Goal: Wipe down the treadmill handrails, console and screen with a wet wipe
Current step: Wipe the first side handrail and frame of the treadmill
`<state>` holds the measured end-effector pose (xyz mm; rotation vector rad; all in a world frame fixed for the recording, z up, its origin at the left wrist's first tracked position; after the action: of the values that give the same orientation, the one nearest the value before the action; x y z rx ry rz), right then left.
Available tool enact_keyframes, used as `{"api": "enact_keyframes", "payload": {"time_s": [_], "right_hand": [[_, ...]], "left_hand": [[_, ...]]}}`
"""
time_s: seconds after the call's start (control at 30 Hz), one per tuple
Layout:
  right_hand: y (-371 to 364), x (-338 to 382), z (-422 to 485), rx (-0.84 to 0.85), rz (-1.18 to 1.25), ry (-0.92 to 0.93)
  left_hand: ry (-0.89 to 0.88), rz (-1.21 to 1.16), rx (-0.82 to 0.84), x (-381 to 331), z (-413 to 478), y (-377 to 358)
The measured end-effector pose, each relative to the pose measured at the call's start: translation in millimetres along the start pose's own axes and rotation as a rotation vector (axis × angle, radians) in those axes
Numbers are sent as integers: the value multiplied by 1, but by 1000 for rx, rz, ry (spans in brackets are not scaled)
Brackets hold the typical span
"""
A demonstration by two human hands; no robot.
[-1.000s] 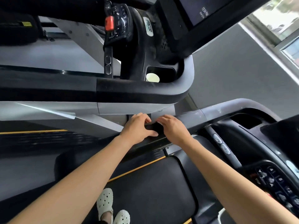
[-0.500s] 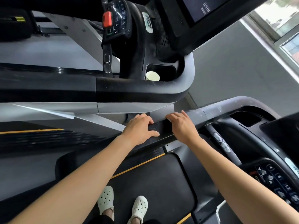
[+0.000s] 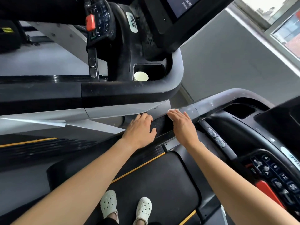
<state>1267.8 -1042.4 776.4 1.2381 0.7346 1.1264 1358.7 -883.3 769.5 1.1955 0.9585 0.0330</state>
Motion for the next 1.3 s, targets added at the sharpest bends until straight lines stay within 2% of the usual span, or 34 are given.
{"api": "enact_keyframes", "payload": {"time_s": [0.13,0.3,0.47,0.57,0.7,0.77,0.9,1.03,1.2,1.3], "right_hand": [[5,13,-6,-102,51,-12],[13,25,-23,-51,65,155],[12,-24,-4,-57,40,-72],[7,-17,-2,-87,43,-151],[5,23,-9,-45,142,91],[5,19,-4,-19,127,129],[2,-12,14,29,7,-4],[-7,-11,29,64,82,-165],[-14,25,20,116,149,66],[-15,2,33,118,52,59]], "left_hand": [[31,23,-10,-3,3,-1],[47,48,-7,-5,8,0],[42,65,-16,-6,9,1],[45,77,-14,-6,10,1],[57,83,-1,-6,14,1],[63,89,0,-6,16,2],[69,91,13,-4,18,1],[70,77,3,-3,18,-1],[90,76,14,-1,23,-3],[95,96,11,-1,22,-5]]}}
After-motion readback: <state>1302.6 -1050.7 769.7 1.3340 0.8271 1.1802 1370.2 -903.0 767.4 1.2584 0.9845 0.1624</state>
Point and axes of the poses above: each hand's wrist, its own z-axis towards the middle knuckle, its own y-axis out of the back of the hand, x = y × z, the point moved 6 cm from there along z, towards the middle knuckle, and after that the axes turned 8 degrees about -x, right-handed, at the moved point
